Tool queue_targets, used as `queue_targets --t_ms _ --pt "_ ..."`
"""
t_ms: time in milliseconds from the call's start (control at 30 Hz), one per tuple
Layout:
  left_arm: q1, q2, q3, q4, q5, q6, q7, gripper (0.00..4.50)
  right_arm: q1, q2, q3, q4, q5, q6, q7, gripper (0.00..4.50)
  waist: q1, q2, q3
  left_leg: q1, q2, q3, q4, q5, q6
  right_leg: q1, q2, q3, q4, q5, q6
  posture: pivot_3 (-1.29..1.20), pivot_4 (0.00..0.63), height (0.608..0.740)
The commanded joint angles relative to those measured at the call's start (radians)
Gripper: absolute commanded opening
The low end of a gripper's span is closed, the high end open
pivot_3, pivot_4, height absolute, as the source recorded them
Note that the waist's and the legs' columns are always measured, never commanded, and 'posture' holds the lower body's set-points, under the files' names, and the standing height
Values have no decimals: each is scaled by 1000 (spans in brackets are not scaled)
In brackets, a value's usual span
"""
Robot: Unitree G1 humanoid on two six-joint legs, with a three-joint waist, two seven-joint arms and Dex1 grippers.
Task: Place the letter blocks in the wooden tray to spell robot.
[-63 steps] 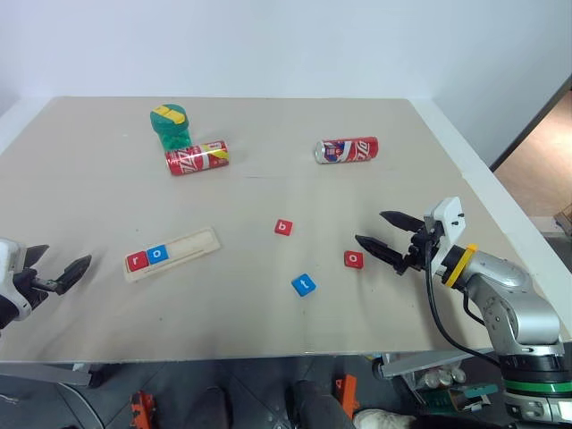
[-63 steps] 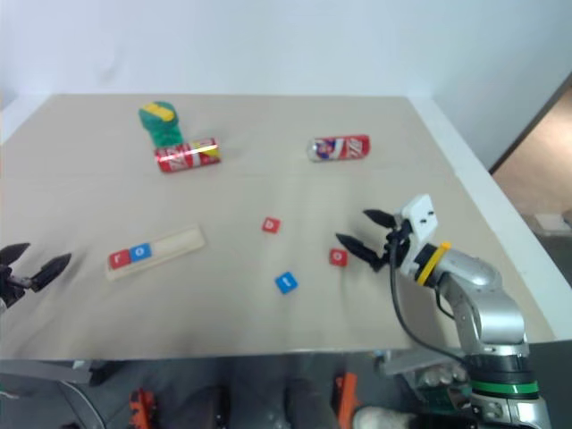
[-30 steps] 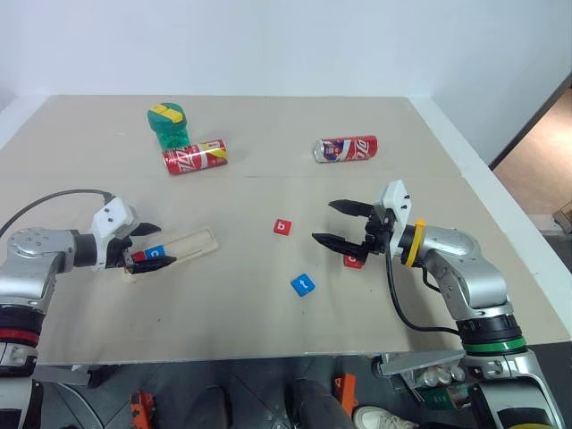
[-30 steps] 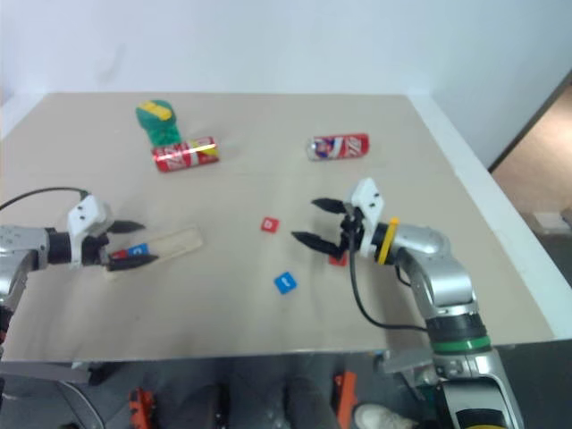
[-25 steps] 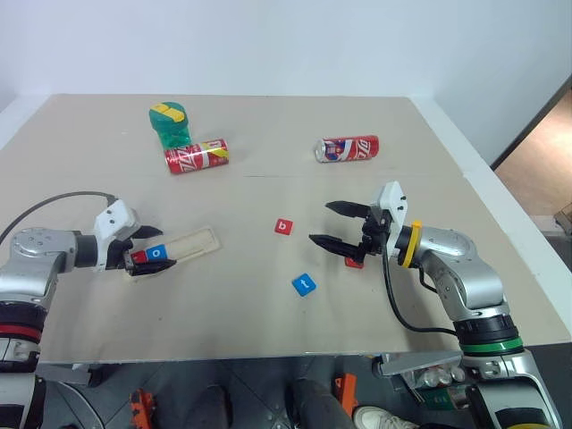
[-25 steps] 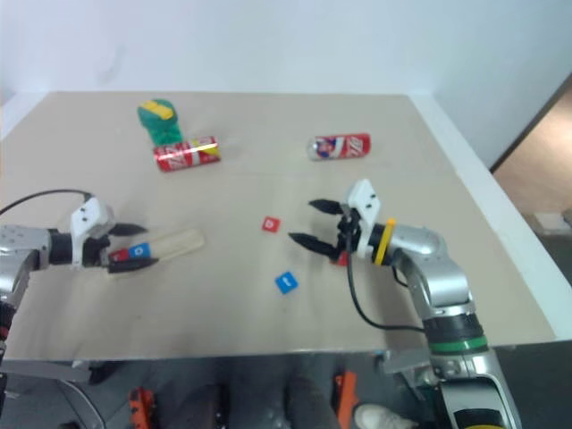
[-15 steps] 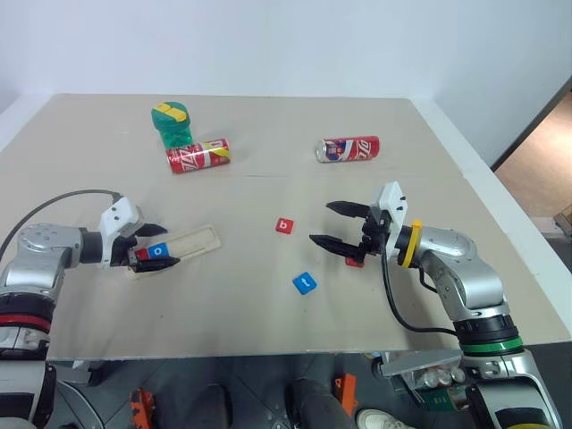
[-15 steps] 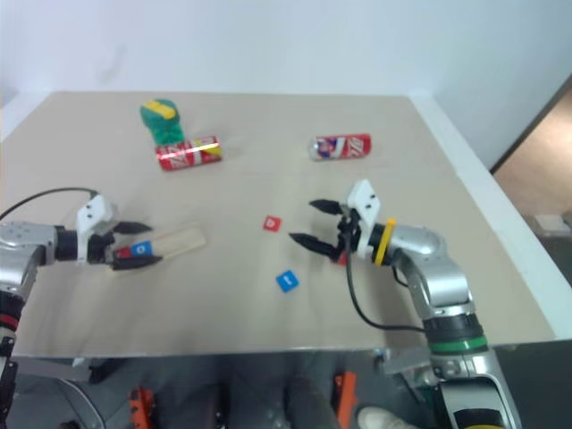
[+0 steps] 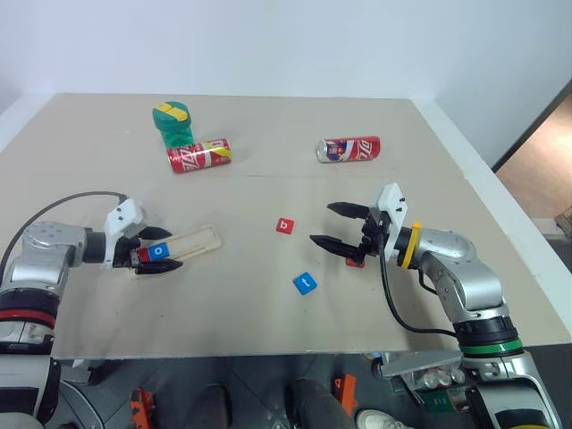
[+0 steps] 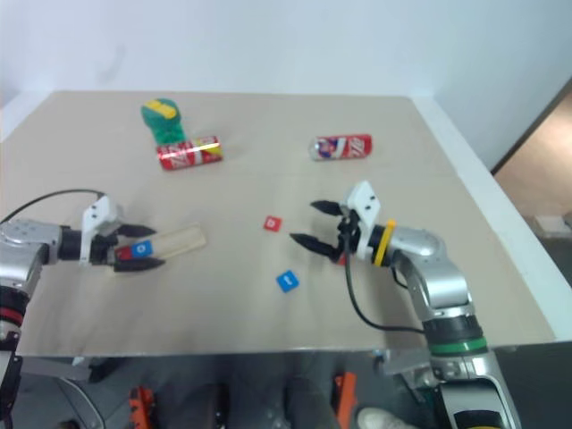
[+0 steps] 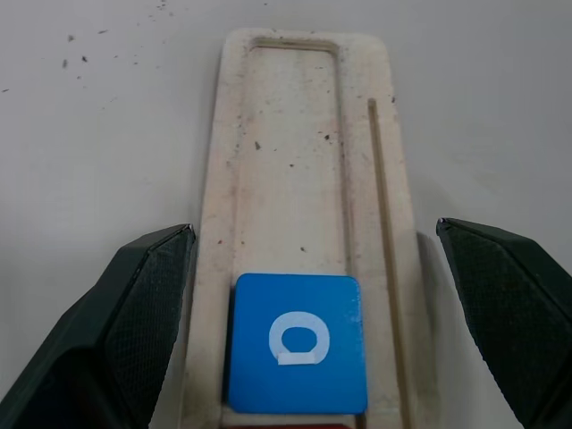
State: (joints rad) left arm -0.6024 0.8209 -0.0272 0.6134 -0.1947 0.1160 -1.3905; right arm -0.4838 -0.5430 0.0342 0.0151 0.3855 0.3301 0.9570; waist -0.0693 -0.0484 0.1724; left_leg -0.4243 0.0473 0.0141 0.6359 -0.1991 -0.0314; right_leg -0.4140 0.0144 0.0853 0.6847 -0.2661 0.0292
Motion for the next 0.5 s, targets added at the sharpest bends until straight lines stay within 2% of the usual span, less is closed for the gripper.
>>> queue_targets --t_ms 33,233,400,500 --pt "-15 12 -12 24 29 -13 -6 4500 -15 0 -11 -40 12 3 3 4459 0 0 0 0 0 0 0 0 0 0 0 0 0 0 0 0 150 740" --pt "-39 8 -32 129 80 -68 21 4500 -25 8 -9 -53 67 24 70 4459 0 0 0 2 0 -1 1 0 0 2 1 -1 0 0 1 0 150 740" --pt "-61 9 -58 205 123 -150 6 3192 -36 -14 15 -73 109 21 206 4500 -2 2 -1 6 2 -2 1 2 2 5 2 -2 1 0 0 0 150 740" --pt "-77 3 -67 214 123 -167 -21 3191 -55 -25 35 -78 122 25 283 4500 -3 2 -1 8 2 -1 1 2 3 6 3 -2 2 0 0 0 150 740"
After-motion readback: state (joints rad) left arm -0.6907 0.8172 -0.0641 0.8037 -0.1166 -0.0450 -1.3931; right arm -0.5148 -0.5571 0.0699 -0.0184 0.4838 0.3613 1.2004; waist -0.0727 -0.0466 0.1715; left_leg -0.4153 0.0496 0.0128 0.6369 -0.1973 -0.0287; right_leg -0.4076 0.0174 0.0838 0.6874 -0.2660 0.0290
